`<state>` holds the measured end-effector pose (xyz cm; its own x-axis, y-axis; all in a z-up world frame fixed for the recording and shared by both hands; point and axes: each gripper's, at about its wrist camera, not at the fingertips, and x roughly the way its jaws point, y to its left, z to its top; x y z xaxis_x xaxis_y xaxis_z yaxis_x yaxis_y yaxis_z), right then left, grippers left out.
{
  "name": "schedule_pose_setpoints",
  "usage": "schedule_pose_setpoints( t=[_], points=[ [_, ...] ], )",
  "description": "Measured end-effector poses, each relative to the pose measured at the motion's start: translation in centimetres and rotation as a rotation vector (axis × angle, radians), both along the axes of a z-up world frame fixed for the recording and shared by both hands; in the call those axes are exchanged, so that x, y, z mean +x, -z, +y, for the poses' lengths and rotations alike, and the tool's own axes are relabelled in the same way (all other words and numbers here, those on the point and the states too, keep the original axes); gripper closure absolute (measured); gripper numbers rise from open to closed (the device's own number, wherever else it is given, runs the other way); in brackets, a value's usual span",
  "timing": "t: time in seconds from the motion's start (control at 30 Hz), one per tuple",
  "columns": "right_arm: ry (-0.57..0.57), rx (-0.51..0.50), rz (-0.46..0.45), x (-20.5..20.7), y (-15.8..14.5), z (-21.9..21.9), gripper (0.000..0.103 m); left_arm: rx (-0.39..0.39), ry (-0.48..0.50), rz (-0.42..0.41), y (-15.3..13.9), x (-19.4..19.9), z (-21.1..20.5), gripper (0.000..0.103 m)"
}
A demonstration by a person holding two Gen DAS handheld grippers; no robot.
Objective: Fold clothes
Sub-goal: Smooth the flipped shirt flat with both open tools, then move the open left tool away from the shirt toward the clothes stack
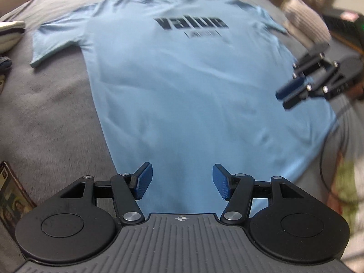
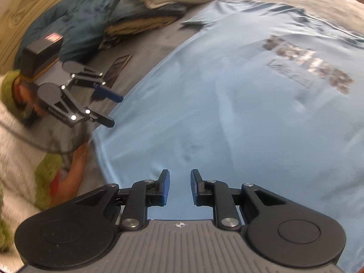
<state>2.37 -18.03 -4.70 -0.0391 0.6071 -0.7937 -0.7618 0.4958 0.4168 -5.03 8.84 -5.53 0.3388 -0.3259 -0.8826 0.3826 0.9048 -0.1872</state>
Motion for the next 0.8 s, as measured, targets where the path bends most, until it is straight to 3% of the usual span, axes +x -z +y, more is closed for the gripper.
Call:
schedule_pose_setpoints(
  t=[0.53,0.8],
  points=[
    [0.153,-0.005,0.01,3.8,0.8,0.7,0.077,-0.064,-0.211,-0.085,0.3,3.3,0.6,0.044],
    [0.186,-0.018,0.0,7.8,-1.4,3.1,0.076,-0.097,-0.388,-0.162,0.2,6.0,2.7,0.044]
  ],
)
